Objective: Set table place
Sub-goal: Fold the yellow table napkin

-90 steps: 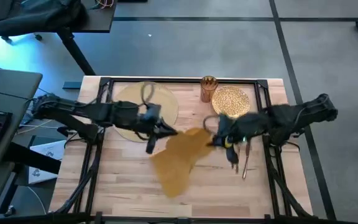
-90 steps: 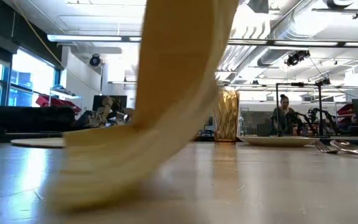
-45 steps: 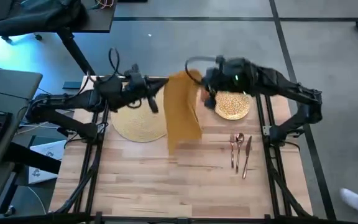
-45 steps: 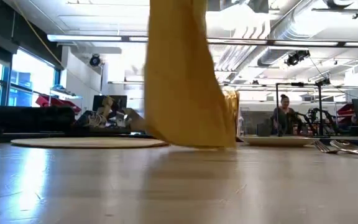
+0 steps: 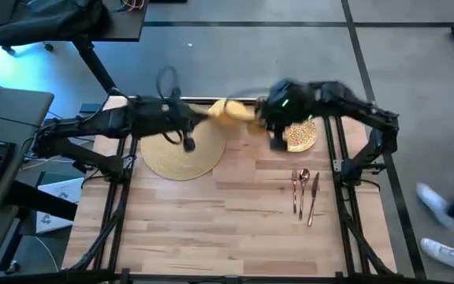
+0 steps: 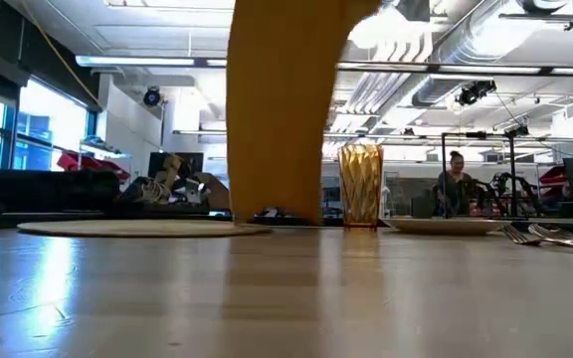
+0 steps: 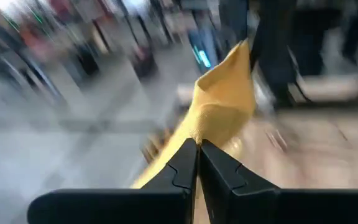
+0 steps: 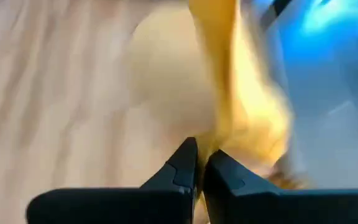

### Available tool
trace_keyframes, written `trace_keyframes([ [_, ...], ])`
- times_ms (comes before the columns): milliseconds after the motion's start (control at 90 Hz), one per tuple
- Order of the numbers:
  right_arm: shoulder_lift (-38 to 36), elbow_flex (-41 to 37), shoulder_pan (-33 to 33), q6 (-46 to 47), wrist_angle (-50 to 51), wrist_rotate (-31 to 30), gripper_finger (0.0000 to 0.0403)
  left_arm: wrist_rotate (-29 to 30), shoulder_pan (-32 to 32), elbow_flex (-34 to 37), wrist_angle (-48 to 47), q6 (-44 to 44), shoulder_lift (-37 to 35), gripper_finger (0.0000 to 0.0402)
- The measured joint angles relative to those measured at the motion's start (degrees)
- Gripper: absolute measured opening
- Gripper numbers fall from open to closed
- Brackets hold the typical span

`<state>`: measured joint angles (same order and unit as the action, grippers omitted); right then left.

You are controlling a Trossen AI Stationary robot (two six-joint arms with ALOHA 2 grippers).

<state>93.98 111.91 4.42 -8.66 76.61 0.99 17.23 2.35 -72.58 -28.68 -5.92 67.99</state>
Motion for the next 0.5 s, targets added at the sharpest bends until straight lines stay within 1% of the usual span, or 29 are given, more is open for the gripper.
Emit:
trace_keyframes([
  [89, 0.08, -9.53, -4.00, 2.53, -3.41, 2.73, 0.0000, -0.67, -3.51, 4.23, -3.98, 5.96, 0.58, 0.0000],
  [167, 0.09, -18.63, -7.66, 4.34, -9.99, 5.41, 0.0000, -0.94, -7.56, 8.86, -3.66, 11.27, 1.00, 0.0000],
  [278, 0.10, -30.02, -12.77, 9.70, -20.07, 9.29, 0.0000, -0.66, -14.09, 14.55, -0.74, 20.23, 2.08, 0.0000],
  [389, 0.10, -37.51, -17.51, 16.18, -29.48, 14.78, 0.0000, -0.66, -20.72, 18.63, 3.89, 30.21, 4.46, 0.0000],
  [500, 0.08, -41.04, -22.29, 21.35, -36.19, 19.45, 0.0000, -0.02, -27.24, 20.04, 9.26, 39.61, 7.86, 0.0000],
])
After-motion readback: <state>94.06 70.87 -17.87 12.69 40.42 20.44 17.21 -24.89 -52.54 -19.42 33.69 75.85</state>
